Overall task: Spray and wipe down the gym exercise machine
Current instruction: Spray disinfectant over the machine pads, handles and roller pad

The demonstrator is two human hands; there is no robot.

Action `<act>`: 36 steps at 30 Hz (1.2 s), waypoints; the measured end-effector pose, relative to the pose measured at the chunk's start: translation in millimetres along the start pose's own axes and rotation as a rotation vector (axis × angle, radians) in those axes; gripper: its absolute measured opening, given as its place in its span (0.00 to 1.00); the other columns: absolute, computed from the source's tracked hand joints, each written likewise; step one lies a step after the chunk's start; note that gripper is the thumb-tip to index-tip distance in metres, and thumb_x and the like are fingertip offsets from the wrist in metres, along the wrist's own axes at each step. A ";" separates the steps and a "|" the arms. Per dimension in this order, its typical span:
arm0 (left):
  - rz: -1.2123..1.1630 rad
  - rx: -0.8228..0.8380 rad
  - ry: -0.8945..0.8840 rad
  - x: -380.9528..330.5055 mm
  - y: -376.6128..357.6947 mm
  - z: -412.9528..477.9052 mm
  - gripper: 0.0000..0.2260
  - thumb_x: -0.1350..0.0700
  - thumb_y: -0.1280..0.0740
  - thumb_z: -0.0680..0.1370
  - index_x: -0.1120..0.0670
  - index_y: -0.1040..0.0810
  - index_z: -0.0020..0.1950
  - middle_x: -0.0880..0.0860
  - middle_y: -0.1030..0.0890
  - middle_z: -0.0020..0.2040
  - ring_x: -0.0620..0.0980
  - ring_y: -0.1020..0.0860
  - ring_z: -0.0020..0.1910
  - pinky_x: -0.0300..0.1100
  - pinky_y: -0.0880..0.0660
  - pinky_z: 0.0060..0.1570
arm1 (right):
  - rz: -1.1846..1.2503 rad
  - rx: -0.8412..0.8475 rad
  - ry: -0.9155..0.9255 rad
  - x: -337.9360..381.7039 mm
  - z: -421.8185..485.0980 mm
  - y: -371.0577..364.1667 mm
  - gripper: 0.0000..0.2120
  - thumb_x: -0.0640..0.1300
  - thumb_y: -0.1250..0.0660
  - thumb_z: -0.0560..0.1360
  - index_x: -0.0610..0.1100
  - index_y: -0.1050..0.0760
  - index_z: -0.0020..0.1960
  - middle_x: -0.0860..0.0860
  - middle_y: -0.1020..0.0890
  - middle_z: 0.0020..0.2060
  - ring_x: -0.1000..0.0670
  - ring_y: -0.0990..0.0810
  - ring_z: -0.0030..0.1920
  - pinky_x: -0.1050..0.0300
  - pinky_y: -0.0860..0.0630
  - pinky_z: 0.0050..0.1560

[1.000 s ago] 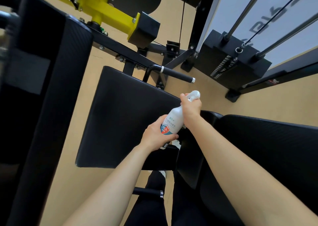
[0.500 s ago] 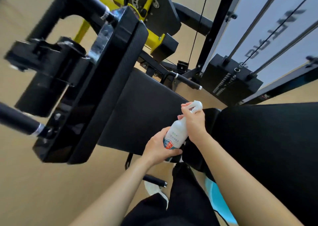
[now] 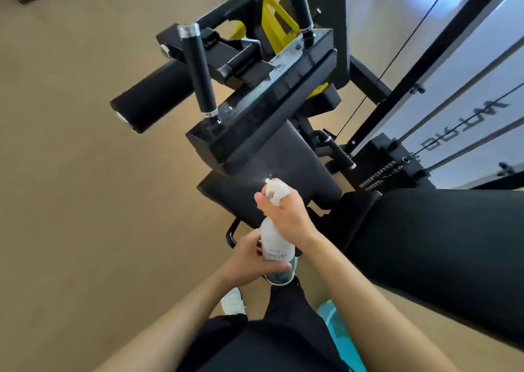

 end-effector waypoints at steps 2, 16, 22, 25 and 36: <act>-0.025 -0.019 -0.013 2.1 1.9 -11.5 0.26 0.44 0.17 0.66 0.43 0.22 0.61 0.45 0.16 0.55 0.47 0.17 0.57 0.54 0.17 0.55 | -0.030 0.001 0.004 6.1 -7.4 -6.5 0.11 0.48 0.31 0.79 0.44 0.28 0.42 0.49 0.23 0.35 0.53 0.27 0.35 0.51 0.27 0.40; -0.051 -0.052 -0.032 -24.1 5.0 -24.2 0.25 0.43 0.19 0.66 0.42 0.21 0.61 0.42 0.16 0.54 0.43 0.17 0.54 0.49 0.17 0.54 | -0.009 -0.176 0.064 23.1 -13.2 23.5 0.14 0.50 0.30 0.80 0.42 0.23 0.40 0.43 0.18 0.39 0.41 0.20 0.38 0.39 0.20 0.46; 0.015 -0.087 -0.024 -60.1 7.2 -1.4 0.20 0.45 0.20 0.69 0.41 0.21 0.58 0.37 0.16 0.51 0.36 0.18 0.50 0.39 0.19 0.50 | 0.215 -0.193 -0.019 12.2 20.6 60.7 0.08 0.47 0.28 0.79 0.42 0.21 0.46 0.50 0.17 0.38 0.49 0.21 0.34 0.47 0.20 0.42; 0.040 -0.128 -0.019 -78.4 7.7 18.3 0.22 0.38 0.21 0.66 0.38 0.21 0.57 0.37 0.16 0.51 0.38 0.17 0.50 0.46 0.17 0.51 | 0.275 -0.254 -0.106 -0.4 41.0 86.9 0.08 0.49 0.29 0.80 0.45 0.21 0.47 0.50 0.14 0.37 0.50 0.20 0.32 0.50 0.20 0.40; 0.013 -0.158 0.047 -123.8 -15.0 80.3 0.24 0.40 0.21 0.68 0.41 0.20 0.61 0.40 0.16 0.53 0.39 0.17 0.52 0.44 0.17 0.54 | 0.407 -0.277 -0.146 -8.1 96.2 158.5 0.10 0.48 0.29 0.80 0.40 0.18 0.48 0.50 0.14 0.40 0.52 0.21 0.32 0.53 0.18 0.37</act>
Point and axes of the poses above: each hand's wrist, its own z-axis towards the middle knuckle, its own y-axis out of the back of the hand, x = y × z, the point moved 9 cm from there along z, towards the middle knuckle
